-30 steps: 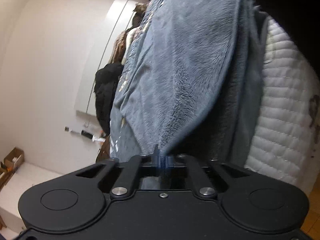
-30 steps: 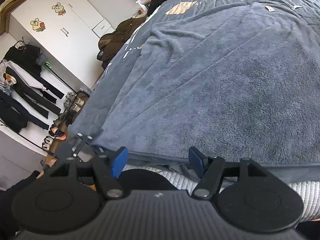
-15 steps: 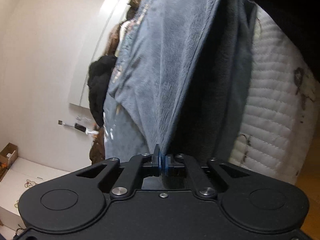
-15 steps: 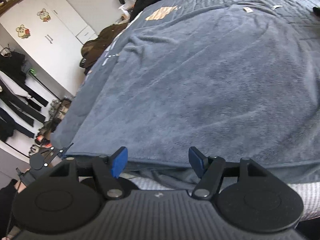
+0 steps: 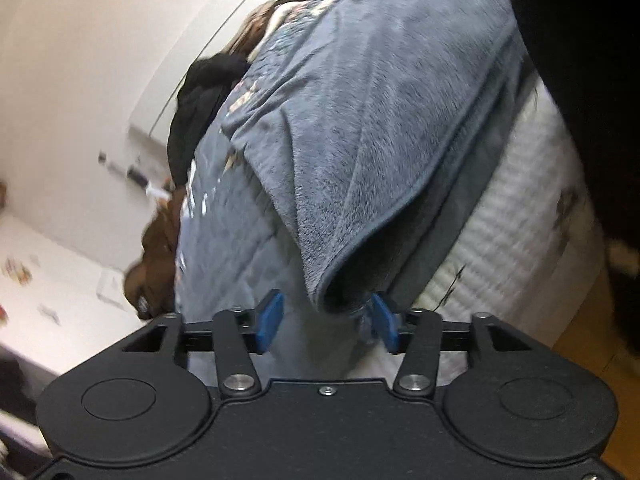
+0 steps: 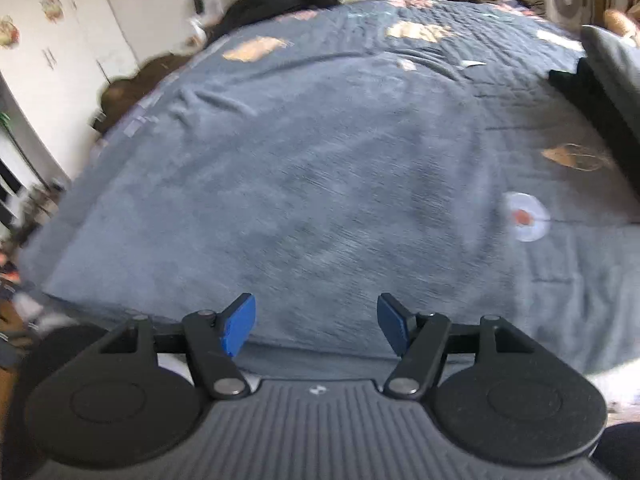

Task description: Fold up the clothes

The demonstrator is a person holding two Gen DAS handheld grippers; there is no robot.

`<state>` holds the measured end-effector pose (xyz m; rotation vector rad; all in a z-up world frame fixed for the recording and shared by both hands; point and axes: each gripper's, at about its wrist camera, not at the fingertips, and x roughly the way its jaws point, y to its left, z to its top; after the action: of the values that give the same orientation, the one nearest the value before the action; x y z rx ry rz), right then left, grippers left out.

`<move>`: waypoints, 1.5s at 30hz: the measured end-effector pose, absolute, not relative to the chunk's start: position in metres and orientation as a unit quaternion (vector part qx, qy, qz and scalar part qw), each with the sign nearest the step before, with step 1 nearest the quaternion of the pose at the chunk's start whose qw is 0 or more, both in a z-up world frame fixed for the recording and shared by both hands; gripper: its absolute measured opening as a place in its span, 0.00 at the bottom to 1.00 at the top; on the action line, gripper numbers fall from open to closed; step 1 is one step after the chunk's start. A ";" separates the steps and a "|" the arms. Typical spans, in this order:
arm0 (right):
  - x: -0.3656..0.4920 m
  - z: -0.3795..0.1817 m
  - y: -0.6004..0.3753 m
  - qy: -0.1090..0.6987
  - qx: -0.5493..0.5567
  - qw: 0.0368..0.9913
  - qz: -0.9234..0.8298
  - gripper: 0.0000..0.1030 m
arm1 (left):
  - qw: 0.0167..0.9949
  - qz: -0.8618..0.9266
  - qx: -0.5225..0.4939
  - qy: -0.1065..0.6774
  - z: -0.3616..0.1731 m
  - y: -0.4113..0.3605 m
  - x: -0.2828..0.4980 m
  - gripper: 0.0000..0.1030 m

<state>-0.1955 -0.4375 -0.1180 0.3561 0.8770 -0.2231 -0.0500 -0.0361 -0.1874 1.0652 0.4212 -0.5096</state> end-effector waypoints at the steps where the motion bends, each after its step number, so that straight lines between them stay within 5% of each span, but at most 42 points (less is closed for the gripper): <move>1: -0.200 -0.123 -0.445 0.424 0.191 0.877 -0.119 0.64 | 0.816 -0.240 0.485 0.203 -0.185 -0.037 -0.052 0.54; 13: -0.241 -0.176 -0.507 0.380 0.304 0.854 -0.183 0.64 | 0.826 -0.243 0.460 0.216 -0.173 -0.059 -0.052 0.59; 25: -0.228 -0.213 -0.556 0.399 0.288 0.840 -0.229 0.63 | 0.820 -0.229 0.480 0.213 -0.165 -0.069 -0.049 0.64; 28: -0.228 -0.215 -0.562 0.390 0.326 0.830 -0.228 0.47 | 0.819 -0.227 0.483 0.211 -0.163 -0.070 -0.050 0.65; 30: -0.233 -0.211 -0.565 0.375 0.352 0.826 -0.229 0.15 | 0.818 -0.226 0.485 0.212 -0.162 -0.070 -0.049 0.65; 31: -0.235 -0.208 -0.567 0.364 0.366 0.827 -0.225 0.10 | 0.817 -0.225 0.486 0.212 -0.163 -0.070 -0.049 0.65; 45: -0.212 -0.116 -0.561 0.267 0.385 0.872 -0.138 0.10 | 0.820 -0.219 0.483 0.215 -0.154 -0.074 -0.042 0.66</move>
<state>-0.2122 -0.5610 -0.1164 0.8052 0.5584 -0.2875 -0.0419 -0.0738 -0.1536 1.0290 0.4569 -0.4670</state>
